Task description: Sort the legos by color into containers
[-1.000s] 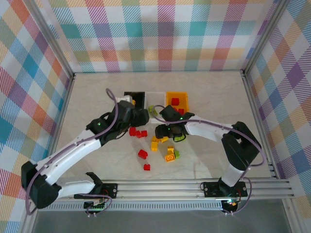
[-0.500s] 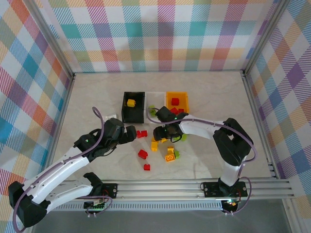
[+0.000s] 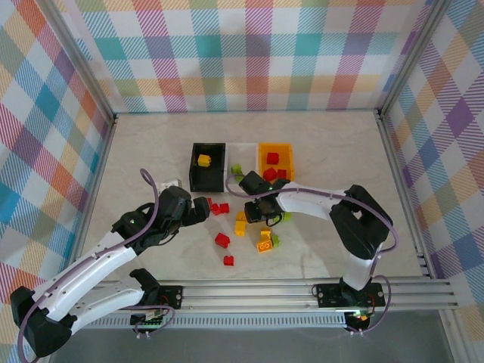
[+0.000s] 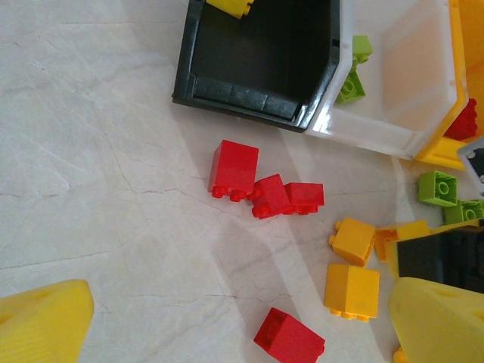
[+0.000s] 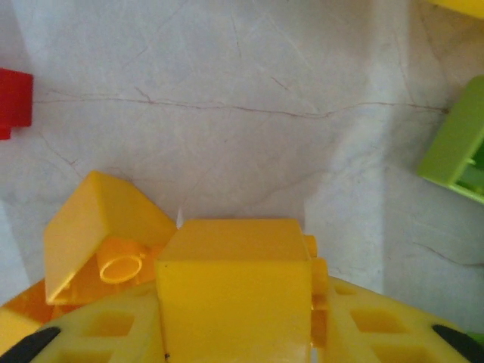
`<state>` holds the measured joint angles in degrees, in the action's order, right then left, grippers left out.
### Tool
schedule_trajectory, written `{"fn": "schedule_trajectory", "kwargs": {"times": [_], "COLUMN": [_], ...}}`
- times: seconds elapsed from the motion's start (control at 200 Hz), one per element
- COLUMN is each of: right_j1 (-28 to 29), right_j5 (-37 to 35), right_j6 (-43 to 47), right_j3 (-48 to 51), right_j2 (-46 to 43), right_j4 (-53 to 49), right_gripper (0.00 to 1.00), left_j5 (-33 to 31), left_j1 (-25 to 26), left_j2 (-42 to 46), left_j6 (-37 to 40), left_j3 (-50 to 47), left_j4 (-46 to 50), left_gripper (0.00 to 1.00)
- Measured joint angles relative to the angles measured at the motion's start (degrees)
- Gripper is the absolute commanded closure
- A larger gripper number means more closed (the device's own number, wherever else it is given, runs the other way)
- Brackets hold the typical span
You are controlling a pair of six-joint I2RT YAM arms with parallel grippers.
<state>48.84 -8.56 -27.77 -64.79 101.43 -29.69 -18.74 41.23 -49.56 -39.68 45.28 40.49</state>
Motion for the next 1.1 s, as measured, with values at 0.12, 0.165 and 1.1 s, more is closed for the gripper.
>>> {"fn": "schedule_trajectory", "kwargs": {"times": [0.12, 0.165, 1.1], "right_j1": [0.0, 0.0, -3.56], "right_j5": [-0.17, 0.26, 10.58], "right_j6": [0.0, 0.04, -3.06], "right_j3": [0.57, 0.42, -50.73], "right_j2": [-4.98, -7.15, 27.43], "right_j4": [-0.35, -0.09, 0.63], "right_gripper": [0.62, 0.62, 0.26], "left_j5": [-0.72, -1.07, 3.15], "left_j1": [0.0, 0.0, 0.0], "left_j2": [1.27, 1.99, 8.55], "left_j6": [-0.17, -0.22, -1.62], "left_j3": [-0.28, -0.59, -6.56], "left_j4": [0.61, 0.94, 5.86], "left_gripper": [0.0, 0.0, 0.0]}}
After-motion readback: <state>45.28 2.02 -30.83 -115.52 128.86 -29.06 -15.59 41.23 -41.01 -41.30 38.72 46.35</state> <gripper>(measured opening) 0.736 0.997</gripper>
